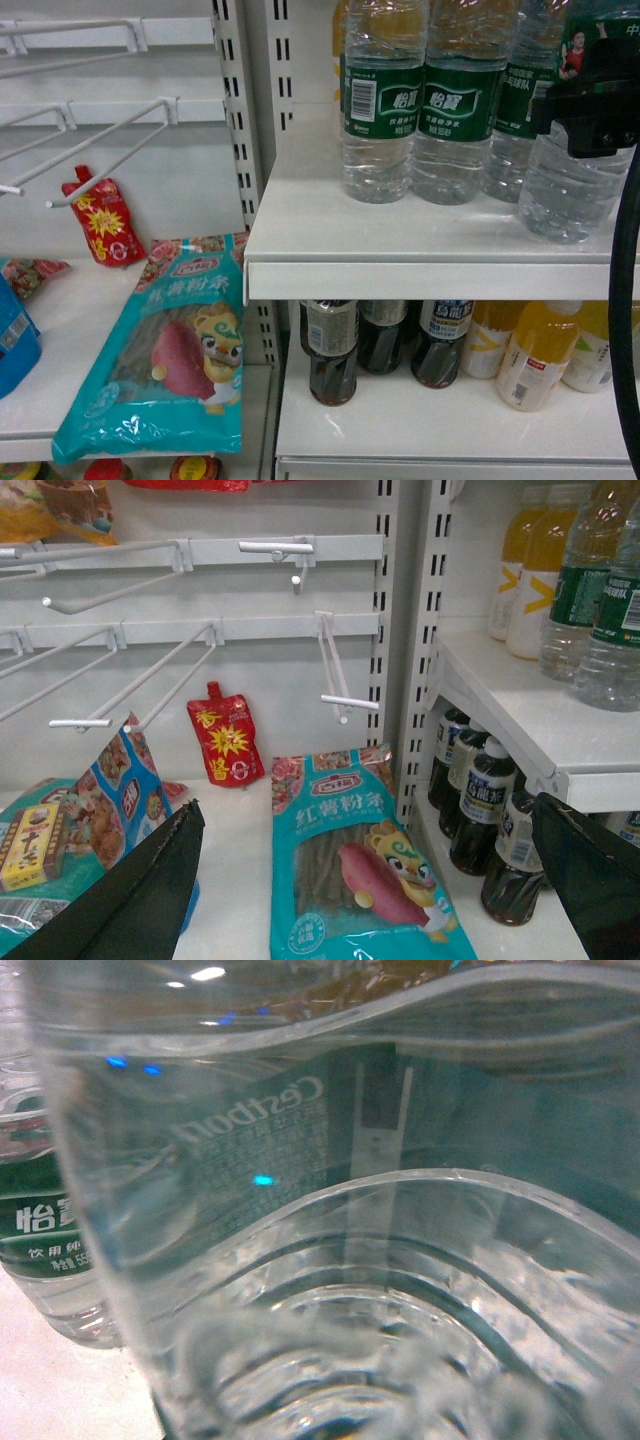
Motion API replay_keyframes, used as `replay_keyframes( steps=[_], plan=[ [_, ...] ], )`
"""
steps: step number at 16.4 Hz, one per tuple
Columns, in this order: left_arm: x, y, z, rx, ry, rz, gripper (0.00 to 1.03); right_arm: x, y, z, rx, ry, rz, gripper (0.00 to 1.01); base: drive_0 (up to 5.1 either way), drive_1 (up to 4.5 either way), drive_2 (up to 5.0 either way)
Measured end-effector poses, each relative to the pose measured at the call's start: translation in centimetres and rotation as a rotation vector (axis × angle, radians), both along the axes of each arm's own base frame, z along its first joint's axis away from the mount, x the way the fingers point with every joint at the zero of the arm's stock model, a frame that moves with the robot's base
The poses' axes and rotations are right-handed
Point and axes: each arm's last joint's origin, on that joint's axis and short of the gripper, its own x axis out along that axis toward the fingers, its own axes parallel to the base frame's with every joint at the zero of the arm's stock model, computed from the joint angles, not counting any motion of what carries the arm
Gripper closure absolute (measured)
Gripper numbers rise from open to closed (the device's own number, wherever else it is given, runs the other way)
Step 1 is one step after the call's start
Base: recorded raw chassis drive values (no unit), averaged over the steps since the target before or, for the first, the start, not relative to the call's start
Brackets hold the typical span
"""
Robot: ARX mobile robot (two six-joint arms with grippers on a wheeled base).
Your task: Move water from second to third shelf
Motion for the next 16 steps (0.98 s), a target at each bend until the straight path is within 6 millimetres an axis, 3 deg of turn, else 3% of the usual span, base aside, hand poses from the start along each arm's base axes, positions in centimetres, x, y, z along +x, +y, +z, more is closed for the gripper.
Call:
replay_keyframes(
  steps=[7, 8, 10, 12, 16],
  plan=[
    [0.00, 0.00, 0.00, 0.000, 0.000, 0.000, 0.05, 0.87, 0.18, -0.03, 0.000, 0.006, -0.007, 0.59, 0.0, 0.00, 0.0],
    [0.00, 0.00, 0.00, 0.000, 0.000, 0.000, 0.05, 0.89, 0.11, -0.10, 0.007, 0.013, -0.010, 0.42, 0.0, 0.00, 0.0],
    [0.00, 0.00, 0.00, 0.000, 0.000, 0.000, 0.05, 1.00, -0.19, 0.18, 0.018, -0.003, -0.017, 0.18, 0.0, 0.00, 0.0],
    [0.00, 0.00, 0.00, 0.000, 0.000, 0.000, 0.05, 1.02, -0.25, 0.15, 0.022, 0.002, -0.015, 0.01, 0.0, 0.00, 0.0],
    [0.00, 0.00, 0.00, 0.000, 0.000, 0.000, 0.05, 1.06, -0.41, 0.14, 0.024, 0.011, -0.008, 0.03, 0.0, 0.00, 0.0]
  ],
)
